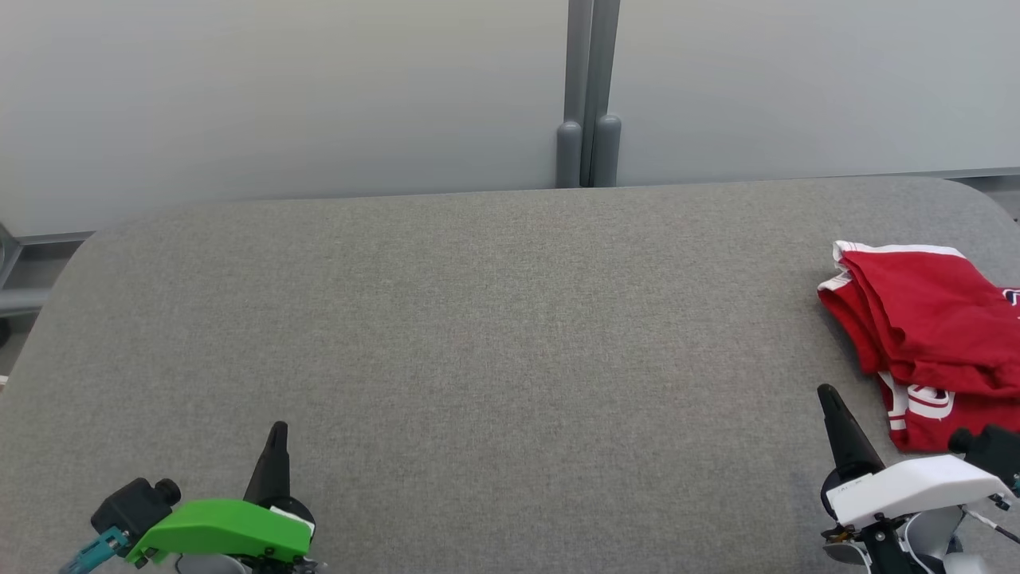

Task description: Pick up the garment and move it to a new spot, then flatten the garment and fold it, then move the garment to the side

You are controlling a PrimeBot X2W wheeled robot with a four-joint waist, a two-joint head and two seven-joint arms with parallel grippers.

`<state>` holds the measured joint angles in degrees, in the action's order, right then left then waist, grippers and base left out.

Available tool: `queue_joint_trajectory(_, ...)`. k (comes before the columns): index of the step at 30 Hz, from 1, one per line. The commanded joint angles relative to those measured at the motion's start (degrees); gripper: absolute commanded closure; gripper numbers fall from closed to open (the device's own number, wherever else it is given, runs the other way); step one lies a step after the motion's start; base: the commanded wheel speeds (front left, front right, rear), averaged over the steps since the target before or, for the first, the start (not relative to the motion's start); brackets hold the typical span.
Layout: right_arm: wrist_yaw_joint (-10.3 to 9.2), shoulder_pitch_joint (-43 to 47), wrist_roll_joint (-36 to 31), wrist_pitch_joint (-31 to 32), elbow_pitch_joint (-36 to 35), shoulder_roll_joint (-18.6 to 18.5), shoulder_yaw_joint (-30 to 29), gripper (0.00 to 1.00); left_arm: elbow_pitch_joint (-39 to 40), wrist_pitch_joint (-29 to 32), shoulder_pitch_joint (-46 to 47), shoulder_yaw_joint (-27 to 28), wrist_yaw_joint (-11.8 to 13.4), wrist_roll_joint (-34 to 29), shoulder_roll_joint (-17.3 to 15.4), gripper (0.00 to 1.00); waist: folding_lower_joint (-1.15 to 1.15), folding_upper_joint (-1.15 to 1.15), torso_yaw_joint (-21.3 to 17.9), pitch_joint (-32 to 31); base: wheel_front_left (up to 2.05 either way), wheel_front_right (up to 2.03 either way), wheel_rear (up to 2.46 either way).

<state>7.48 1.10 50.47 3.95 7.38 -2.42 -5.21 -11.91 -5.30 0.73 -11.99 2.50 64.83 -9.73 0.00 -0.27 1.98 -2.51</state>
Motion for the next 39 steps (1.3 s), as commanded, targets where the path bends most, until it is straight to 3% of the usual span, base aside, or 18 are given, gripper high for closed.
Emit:
queue_joint_trajectory(1, 0.03, -1.34, 1.72, 0.18, -0.38, -0.34, -0.45, 1.00, 0.32, 0.32, 2.01, 0.88, -0.57, 1.30, 0.10, 1.00, 0.00, 0.10, -0.03, 0.04, 0.00, 0.00, 0.00)
queue_joint_trajectory(39, 0.03, -3.28, 24.03, 2.91, 2.08, -0.50, -3.81, 1.00, -1.74, 5.33, 5.11, 7.85, -5.94, 16.32, 3.87, 1.00, 0.00, 0.18, -0.94, 1.26, 0.00, 0.00, 0.00)
